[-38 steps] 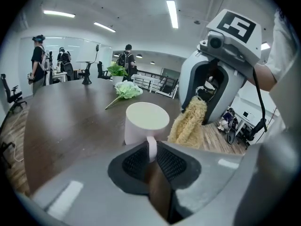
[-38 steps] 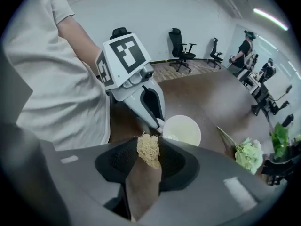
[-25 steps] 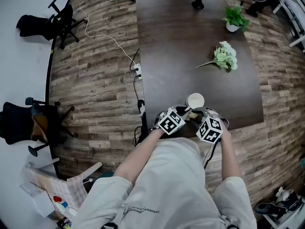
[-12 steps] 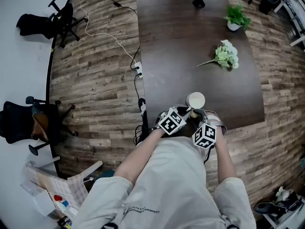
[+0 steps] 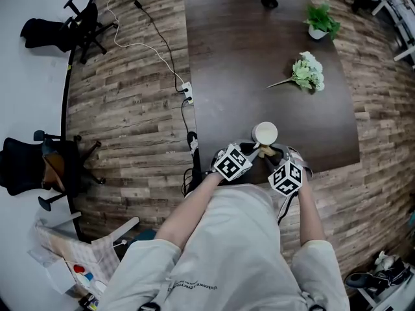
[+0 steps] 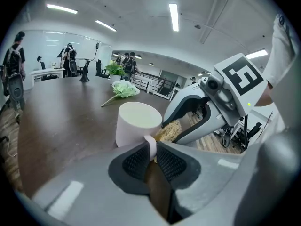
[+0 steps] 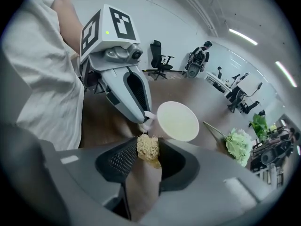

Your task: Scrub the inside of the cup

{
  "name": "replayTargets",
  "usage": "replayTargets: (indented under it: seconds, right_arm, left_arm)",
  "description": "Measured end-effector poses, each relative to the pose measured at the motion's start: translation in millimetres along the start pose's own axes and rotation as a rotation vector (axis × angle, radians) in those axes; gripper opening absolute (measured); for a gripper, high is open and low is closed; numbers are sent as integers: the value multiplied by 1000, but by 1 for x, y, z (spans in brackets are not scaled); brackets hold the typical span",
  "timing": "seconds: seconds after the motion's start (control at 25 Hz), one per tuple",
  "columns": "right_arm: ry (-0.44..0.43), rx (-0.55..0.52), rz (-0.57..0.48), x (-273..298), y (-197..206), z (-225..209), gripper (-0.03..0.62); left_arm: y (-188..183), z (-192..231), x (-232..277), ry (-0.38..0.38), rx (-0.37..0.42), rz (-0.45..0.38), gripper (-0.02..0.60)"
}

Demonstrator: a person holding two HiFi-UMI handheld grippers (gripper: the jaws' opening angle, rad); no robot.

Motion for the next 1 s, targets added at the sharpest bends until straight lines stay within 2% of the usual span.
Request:
replayTargets:
  seconds: [0.2, 0.4, 0.84, 1.0]
  right_arm:
    - [9, 22, 19, -2, 9, -18, 160]
    - [18, 92, 21, -1, 19, -41, 160]
    - [-80, 260, -33, 13, 11, -71, 160]
    - [-103, 277, -24, 18, 8, -78, 160]
  left_arm:
    - [0, 1, -3, 6, -20, 5, 48]
    - [3, 1, -1, 9, -23, 6, 48]
    - [7, -3, -12, 41, -71, -12, 48]
    - [9, -2, -10, 45, -30, -8, 48]
Point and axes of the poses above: the fingertips, and each gripper's own axes: x forward along the fingers, z to its left, y out of its underside, the point moved 1 cm from there along -x, backward along the fingers
